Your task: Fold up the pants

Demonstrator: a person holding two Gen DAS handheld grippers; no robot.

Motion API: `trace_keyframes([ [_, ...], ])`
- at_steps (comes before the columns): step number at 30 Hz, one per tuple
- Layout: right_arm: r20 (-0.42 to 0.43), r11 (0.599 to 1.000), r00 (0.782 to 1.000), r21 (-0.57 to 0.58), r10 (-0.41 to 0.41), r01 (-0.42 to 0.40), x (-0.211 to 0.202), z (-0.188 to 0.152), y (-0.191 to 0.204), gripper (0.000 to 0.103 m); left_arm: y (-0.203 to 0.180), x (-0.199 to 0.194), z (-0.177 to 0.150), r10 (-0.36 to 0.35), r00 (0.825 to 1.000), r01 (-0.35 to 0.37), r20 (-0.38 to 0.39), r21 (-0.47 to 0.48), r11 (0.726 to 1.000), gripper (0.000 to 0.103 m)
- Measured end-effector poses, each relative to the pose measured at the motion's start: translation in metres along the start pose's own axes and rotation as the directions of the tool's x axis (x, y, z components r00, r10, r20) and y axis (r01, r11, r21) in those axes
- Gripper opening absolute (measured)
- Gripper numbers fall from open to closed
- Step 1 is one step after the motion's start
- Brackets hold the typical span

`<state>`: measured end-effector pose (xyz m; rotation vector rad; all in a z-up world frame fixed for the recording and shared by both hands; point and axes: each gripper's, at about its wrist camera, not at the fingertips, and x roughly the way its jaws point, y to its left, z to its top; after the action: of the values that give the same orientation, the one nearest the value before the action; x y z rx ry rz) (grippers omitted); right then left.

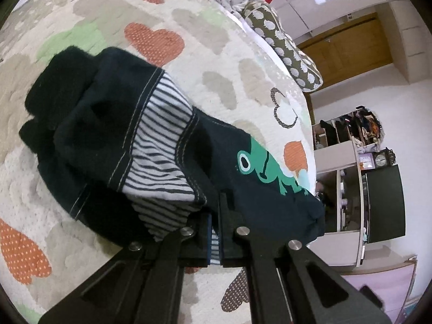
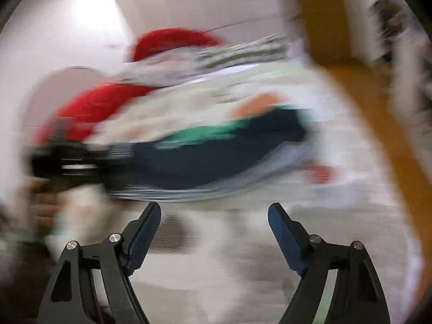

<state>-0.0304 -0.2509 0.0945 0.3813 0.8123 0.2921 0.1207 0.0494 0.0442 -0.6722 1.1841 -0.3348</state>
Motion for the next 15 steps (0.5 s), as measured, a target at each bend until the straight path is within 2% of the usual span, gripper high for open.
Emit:
trace_keyframes([
  [1,-0.04,0.992,0.992,0.046,0.121,-0.12,0.01,0.006,0.004,0.086,-0.001,0.0,0.0,0.004,1.0,-0.004,0.002,0.002,1.0,0.003],
  [2,-0.089,0.955,0.956,0.134,0.279,-0.266,0.03,0.012,0.008,0.086,-0.001,0.0,0.0,0.006,1.0,-0.006,0.003,0.003,1.0,0.003],
  [3,-0.117,0.918,0.922,0.201,0.368,-0.341,0.048,0.015,0.011,0.086,0.0,0.0,0.0,0.004,1.0,-0.004,0.004,0.002,1.0,0.003],
  [4,-0.136,0.875,0.885,0.277,0.445,-0.397,0.07,0.018,0.015,0.086,-0.002,0.0,-0.001,0.002,1.0,-0.002,0.006,0.0,1.0,0.003],
  [5,-0.141,0.846,0.864,0.328,0.483,-0.419,0.088,0.02,0.017,0.086,-0.001,-0.001,-0.001,-0.005,1.0,0.005,0.011,-0.005,1.0,0.003],
  [6,-0.139,0.832,0.857,0.359,0.497,-0.424,0.103,0.022,0.02,0.086,0.0,-0.003,-0.001,-0.011,1.0,0.011,0.014,-0.007,1.0,0.003],
  [10,-0.128,0.777,0.853,0.496,0.507,-0.387,0.16,0.025,0.013,0.085,0.003,-0.012,0.001,-0.037,0.999,0.037,0.039,-0.007,0.999,0.003],
  [12,-0.114,0.748,0.855,0.552,0.506,-0.369,0.168,0.024,0.0,0.08,0.003,-0.017,0.001,-0.042,0.998,0.042,0.055,0.001,0.999,0.003],
  [14,-0.098,0.749,0.87,0.561,0.484,-0.353,0.168,0.027,-0.008,0.072,0.001,-0.018,0.002,-0.04,0.997,0.039,0.065,0.009,0.999,0.003],
  [15,-0.09,0.766,0.886,0.547,0.455,-0.337,0.163,0.031,-0.01,0.072,0.001,-0.018,0.002,-0.036,0.997,0.035,0.069,0.012,0.999,0.003],
])
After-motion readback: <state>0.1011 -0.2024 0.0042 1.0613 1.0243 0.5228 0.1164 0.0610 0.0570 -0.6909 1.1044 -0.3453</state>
